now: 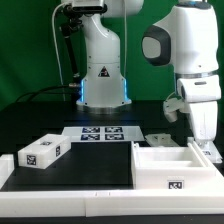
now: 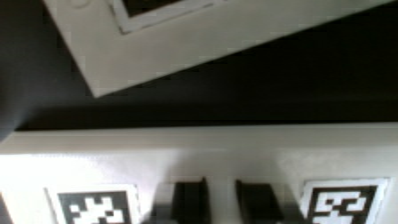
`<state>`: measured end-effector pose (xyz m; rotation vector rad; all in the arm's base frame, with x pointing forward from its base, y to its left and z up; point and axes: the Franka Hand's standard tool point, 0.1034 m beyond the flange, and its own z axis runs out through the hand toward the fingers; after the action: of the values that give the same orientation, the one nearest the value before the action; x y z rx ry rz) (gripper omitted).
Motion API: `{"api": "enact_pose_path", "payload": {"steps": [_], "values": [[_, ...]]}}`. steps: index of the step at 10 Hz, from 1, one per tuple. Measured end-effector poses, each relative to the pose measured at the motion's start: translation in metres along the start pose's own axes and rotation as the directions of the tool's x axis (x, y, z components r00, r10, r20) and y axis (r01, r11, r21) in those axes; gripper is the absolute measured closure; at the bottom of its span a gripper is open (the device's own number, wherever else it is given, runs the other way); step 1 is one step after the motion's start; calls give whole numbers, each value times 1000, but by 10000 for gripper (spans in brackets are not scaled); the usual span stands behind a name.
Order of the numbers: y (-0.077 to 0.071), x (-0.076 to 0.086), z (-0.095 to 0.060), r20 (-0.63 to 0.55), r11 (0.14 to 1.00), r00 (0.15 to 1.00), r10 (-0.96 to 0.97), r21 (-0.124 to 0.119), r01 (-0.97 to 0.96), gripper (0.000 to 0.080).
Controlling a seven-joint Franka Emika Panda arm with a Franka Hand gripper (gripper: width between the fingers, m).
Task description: Assemble cabinet
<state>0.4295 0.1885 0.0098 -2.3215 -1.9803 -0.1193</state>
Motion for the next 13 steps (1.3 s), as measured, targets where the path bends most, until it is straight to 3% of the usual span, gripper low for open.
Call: {"api": "enact_pose_path", "payload": {"steps": [2, 7, 9, 13], "values": [[2, -4, -5, 9, 1000, 1000, 4, 1, -4, 731], [21, -34, -48, 56, 1000, 998, 20, -17, -19, 731], [27, -54, -54, 62, 1000, 998, 18, -19, -17, 729], [28, -55, -53, 62, 1000, 998, 5, -18, -4, 729]]}}
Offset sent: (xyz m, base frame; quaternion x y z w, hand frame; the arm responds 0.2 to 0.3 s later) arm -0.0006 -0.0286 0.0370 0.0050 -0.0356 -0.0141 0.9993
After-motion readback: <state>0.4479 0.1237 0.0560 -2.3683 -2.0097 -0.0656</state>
